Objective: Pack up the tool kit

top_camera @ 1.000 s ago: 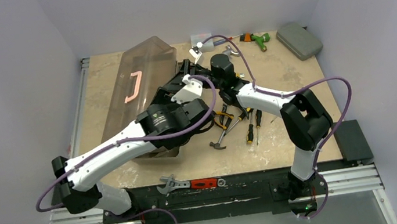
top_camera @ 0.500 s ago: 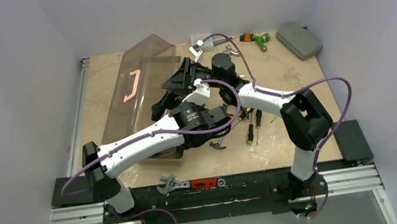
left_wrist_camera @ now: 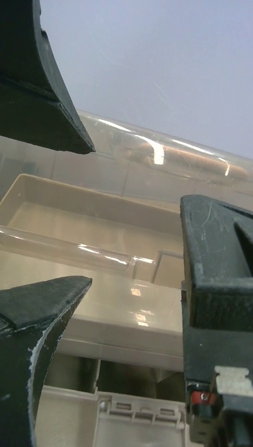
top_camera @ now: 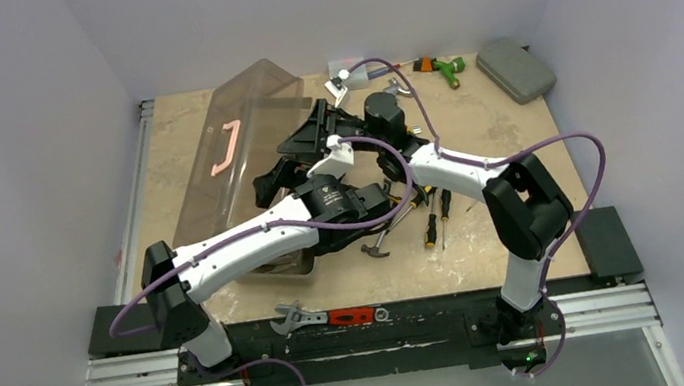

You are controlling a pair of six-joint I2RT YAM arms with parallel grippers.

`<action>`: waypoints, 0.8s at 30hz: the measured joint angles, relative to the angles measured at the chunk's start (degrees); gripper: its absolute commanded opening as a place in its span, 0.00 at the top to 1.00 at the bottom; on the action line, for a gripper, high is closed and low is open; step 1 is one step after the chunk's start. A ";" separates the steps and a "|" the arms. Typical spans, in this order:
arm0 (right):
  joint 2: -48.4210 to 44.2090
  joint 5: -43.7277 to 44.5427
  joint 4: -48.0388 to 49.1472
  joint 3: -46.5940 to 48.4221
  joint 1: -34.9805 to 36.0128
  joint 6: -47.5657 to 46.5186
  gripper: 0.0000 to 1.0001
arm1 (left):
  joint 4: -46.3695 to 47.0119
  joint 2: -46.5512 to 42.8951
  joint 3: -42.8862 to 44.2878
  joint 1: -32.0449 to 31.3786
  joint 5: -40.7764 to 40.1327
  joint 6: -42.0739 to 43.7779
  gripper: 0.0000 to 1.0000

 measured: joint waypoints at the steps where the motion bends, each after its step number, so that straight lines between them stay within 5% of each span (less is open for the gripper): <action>1: 0.00 0.00 0.00 0.02 0.07 0.02 0.26 | 0.07 -0.20 -0.37 0.24 -0.46 -0.02 0.18; 24: -3.98 1.38 -5.40 -1.42 -5.07 -4.83 0.18 | 0.20 -4.17 -2.95 3.23 -0.63 0.76 0.20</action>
